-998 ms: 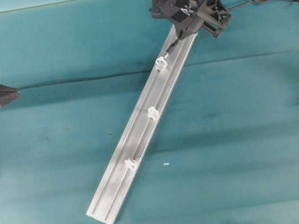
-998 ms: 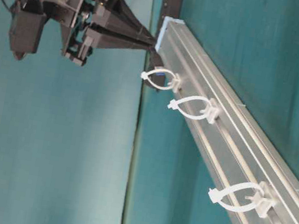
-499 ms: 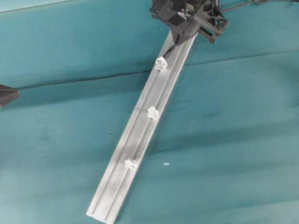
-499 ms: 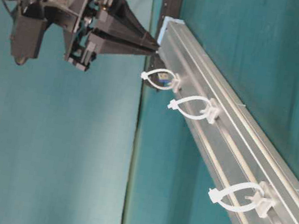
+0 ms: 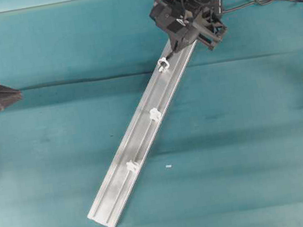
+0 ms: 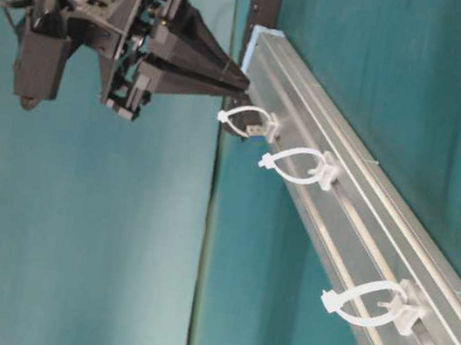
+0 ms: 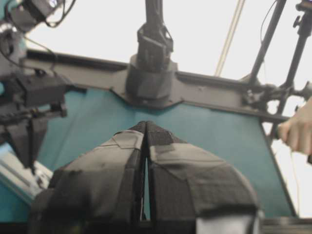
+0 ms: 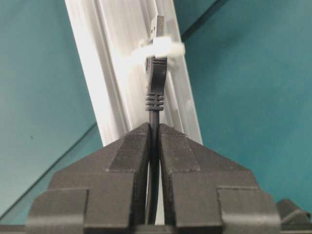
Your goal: Pass the USB cable through three rings with both arms.
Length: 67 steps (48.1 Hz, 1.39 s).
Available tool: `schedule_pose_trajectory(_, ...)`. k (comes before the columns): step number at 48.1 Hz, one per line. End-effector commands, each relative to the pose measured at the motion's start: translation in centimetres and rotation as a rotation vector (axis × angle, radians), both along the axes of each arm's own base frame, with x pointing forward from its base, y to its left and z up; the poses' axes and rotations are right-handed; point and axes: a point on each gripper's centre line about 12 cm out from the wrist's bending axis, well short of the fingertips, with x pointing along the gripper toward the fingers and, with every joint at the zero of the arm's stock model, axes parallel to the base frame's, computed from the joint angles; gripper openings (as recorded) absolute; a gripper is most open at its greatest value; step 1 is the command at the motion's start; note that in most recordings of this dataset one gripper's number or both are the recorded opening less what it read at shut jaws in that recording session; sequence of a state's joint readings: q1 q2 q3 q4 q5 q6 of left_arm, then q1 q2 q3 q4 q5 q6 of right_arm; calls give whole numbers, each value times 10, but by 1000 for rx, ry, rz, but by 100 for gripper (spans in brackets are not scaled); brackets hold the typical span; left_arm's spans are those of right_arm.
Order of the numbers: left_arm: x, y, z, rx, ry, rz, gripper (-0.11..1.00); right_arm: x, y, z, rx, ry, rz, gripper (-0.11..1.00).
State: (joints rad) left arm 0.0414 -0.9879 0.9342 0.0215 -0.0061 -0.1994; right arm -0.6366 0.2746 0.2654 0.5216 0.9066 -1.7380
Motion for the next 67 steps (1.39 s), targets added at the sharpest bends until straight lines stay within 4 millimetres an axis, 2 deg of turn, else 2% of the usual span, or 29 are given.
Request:
schedule_pose_trajectory(1,17,1,1,-34,15,1,-1,4,5,0,10,-12,11,7)
schedule_pose_trajectory(16,46,8,-21,-49,83,23,-1,8,9,-3,41,-23,-4,7)
schedule_pose_trajectory(29,60,25,-40,-70,154,86,10,13,14,-3,70,-46,-9,7)
schedule_pose_trajectory(38,77,34,-61,-89,210,112,32,14,15,-2,80,-49,-12,7)
schedule_pose_trajectory(44,98,43,-84,-135,271,136,56,14,15,-3,80,-49,-13,7)
schedule_pose_trajectory(49,118,51,-103,-184,319,156,81,14,15,-2,80,-49,-12,7)
schedule_pose_trajectory(52,131,54,-113,-217,349,163,90,14,15,-2,80,-49,-12,7)
schedule_pose_trajectory(56,148,58,-127,-269,387,175,95,14,15,-2,80,-49,-12,7)
schedule_pose_trajectory(67,189,67,-166,-476,477,230,92,13,16,-3,82,-47,-14,7)
